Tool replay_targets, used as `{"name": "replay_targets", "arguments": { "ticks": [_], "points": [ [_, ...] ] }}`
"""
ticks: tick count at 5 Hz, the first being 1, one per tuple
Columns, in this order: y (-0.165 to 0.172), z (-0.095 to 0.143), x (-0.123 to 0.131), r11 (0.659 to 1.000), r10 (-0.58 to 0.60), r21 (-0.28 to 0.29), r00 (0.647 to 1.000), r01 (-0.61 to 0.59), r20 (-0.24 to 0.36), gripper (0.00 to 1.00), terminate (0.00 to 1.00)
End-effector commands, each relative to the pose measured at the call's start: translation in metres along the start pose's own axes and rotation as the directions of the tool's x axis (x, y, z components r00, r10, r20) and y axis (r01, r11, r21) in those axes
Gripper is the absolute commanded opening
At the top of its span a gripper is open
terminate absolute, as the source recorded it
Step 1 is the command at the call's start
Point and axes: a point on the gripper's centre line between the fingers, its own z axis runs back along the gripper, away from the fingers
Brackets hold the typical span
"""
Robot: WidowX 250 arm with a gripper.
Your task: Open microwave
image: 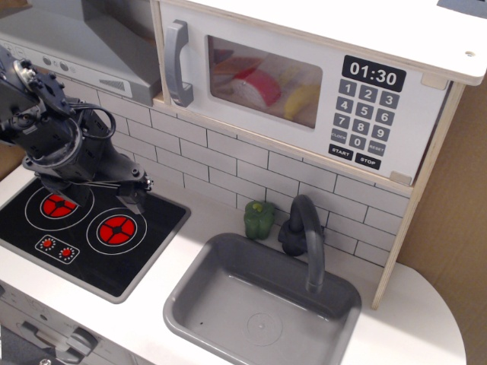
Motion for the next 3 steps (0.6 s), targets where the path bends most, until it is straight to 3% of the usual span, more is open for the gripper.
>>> {"name": "replay_targets", "arguments": {
  "ticks": [1,2,3],
  "points": [
    [0.0,0.0,0.0,1.0,0.0,0.0,1.0,0.0,0.0,1.0,0.0],
    [-0.009,0.017,0.023,1.0,0.002,-0.021,0.998,-0.003,-0.057,1.0,0.0],
    [-0.019,0.023,0.036,1.0,-0.003,-0.012,0.998,0.003,-0.068,1.0,0.0]
  ]
}}
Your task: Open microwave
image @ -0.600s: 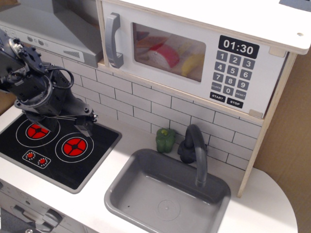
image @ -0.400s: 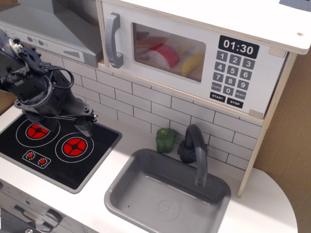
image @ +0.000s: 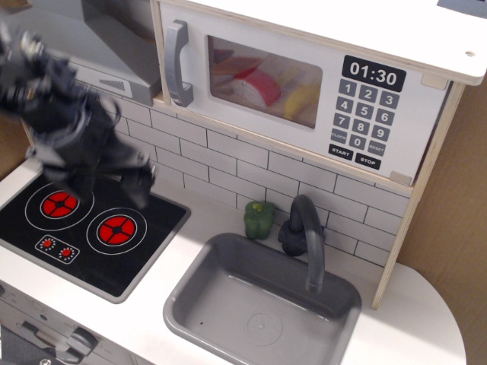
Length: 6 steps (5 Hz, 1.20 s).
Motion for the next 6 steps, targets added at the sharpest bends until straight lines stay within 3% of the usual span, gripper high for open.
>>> {"name": "replay_targets", "arguments": {
  "ticks": [1,3,4,6],
  "points": [
    [-0.017,0.021,0.037,0.999,-0.044,-0.023,0.991,0.047,0.13,1.0,0.0],
    [-0.025,0.014,0.073,0.996,-0.023,-0.075,0.957,0.047,0.289,1.0,0.0],
    [-0.029,0.015,0.099,0.999,0.027,-0.05,0.945,-0.011,0.325,1.0,0.0],
    [-0.028,0.016,0.122,0.998,0.056,-0.041,0.931,-0.044,0.36,1.0,0.0]
  ]
}}
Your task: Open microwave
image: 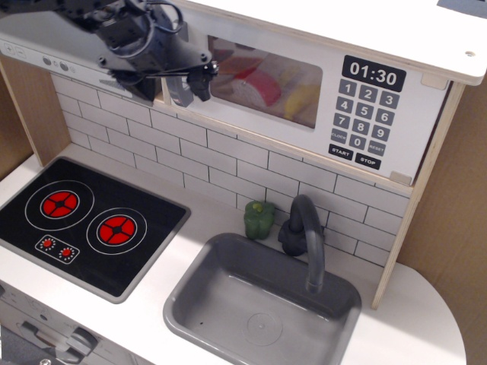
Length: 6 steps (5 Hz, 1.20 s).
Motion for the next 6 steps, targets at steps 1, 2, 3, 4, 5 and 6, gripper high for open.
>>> {"name": "replay_targets", "arguments": {
  "ticks": [1,2,3,4,5,6],
  "points": [
    [0.002,0.01,0.027,0.999,-0.028,0.021,0.997,0.027,0.071,1.0,0.0],
    [0.004,0.009,0.029,0.999,-0.037,0.02,0.995,0.035,0.095,0.0,0.0],
    [0.003,0.001,0.032,0.998,-0.048,0.048,0.994,0.044,0.098,0.0,0.0],
    [0.004,-0.002,0.029,0.998,-0.058,0.041,0.993,0.054,0.1,0.0,0.0],
    [0.006,0.005,0.021,0.998,-0.064,0.022,0.994,0.063,0.086,0.0,0.0],
    [0.006,0.01,0.015,0.998,-0.066,0.012,0.995,0.065,0.08,0.0,0.0]
  ]
}}
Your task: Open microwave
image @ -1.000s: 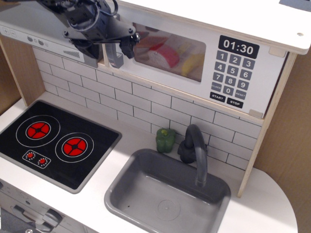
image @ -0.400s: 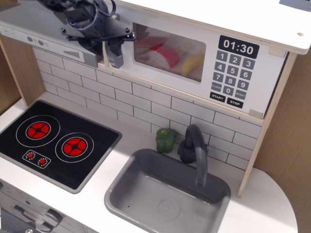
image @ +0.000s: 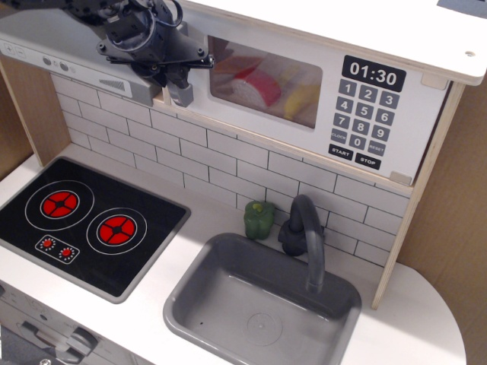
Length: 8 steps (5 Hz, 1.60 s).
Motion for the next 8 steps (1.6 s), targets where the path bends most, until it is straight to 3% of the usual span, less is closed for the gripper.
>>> {"name": "replay_targets", "arguments": {
  "ticks": [1,2,3,4,5,7,8],
  "points": [
    [0.005,0.028,-0.001,1.0,-0.007,-0.02,1.0,0.008,0.025,0.0,0.0],
    [0.007,0.045,-0.014,0.999,-0.031,-0.029,0.999,0.031,-0.006,0.0,0.0],
    [0.011,0.075,-0.039,0.994,-0.037,-0.108,0.974,0.013,-0.225,1.0,0.0],
    [0.02,0.102,-0.073,0.99,-0.106,-0.131,0.916,0.059,-0.388,1.0,0.0],
    [0.043,0.123,-0.107,0.997,-0.077,-0.049,0.907,0.062,-0.415,1.0,0.0],
    [0.077,0.081,-0.063,0.99,0.129,0.097,0.923,-0.1,-0.363,1.0,0.0],
    [0.081,0.056,-0.034,0.966,0.232,0.182,0.918,-0.181,-0.322,1.0,0.0]
  ]
}}
